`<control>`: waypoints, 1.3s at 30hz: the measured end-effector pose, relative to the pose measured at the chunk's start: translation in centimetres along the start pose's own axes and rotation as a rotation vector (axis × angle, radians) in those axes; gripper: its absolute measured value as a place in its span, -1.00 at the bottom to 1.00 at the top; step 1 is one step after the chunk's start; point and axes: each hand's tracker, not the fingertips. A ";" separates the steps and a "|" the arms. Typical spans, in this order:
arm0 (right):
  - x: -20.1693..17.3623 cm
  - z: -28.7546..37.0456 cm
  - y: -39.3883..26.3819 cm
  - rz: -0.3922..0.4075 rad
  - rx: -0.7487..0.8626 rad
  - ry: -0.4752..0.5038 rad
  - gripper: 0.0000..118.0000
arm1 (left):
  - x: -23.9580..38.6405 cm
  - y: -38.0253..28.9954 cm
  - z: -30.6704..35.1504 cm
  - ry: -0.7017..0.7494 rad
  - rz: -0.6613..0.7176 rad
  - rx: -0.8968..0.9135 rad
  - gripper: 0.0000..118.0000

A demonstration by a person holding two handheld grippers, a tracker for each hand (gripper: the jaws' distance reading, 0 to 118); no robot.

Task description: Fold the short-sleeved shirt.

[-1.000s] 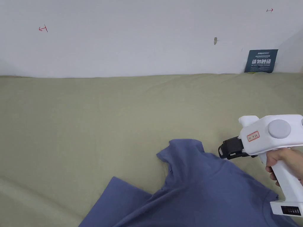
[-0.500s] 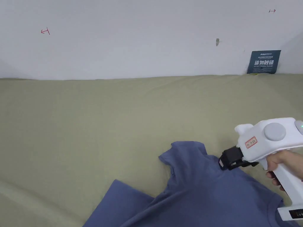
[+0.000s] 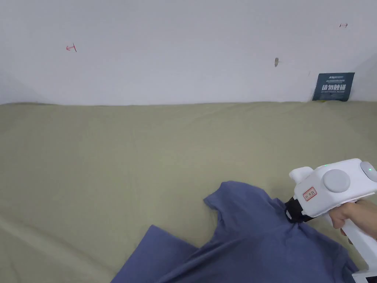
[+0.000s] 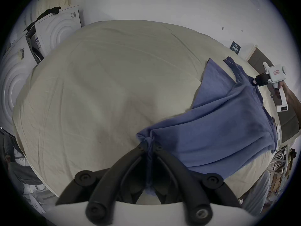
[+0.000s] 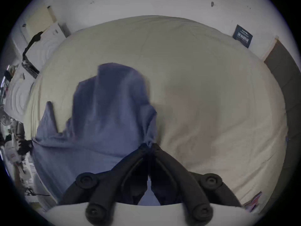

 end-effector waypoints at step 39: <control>-0.6 50.6 -7.0 -0.219 0.916 -0.226 -0.96 | 11.1 26.3 38.1 0.027 -0.081 0.761 -0.94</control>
